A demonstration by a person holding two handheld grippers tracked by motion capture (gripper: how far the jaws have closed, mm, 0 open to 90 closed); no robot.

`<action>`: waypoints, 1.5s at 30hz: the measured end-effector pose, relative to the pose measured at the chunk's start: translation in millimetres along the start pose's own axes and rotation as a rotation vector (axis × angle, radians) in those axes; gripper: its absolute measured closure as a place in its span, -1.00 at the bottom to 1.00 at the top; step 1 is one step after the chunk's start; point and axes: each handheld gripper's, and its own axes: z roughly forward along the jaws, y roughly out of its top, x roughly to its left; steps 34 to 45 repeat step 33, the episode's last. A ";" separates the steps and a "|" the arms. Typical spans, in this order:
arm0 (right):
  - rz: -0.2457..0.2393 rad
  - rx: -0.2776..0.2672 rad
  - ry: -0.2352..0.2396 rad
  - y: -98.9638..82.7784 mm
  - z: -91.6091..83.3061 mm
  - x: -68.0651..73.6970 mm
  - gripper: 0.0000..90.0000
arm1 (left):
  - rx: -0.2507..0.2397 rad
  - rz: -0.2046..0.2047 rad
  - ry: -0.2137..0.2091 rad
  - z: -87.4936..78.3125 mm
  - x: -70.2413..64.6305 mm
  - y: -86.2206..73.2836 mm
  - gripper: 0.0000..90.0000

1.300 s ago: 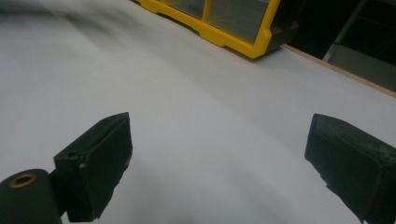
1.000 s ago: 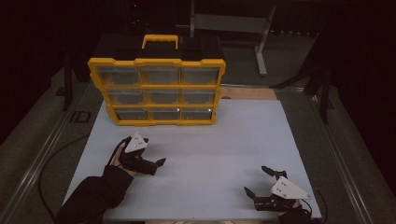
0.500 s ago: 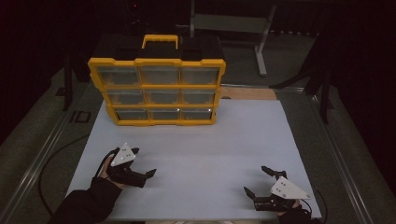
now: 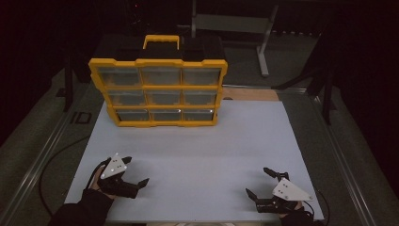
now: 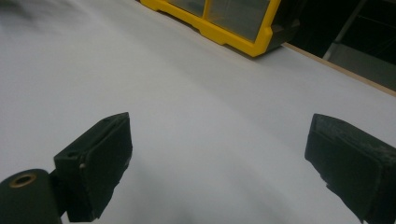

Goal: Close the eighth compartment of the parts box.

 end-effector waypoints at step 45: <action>0.009 0.008 -0.012 -1.9 0.6 -2.1 -0.83 | -0.061 -0.003 0.049 -3.4 0.0 -18.9 -1.00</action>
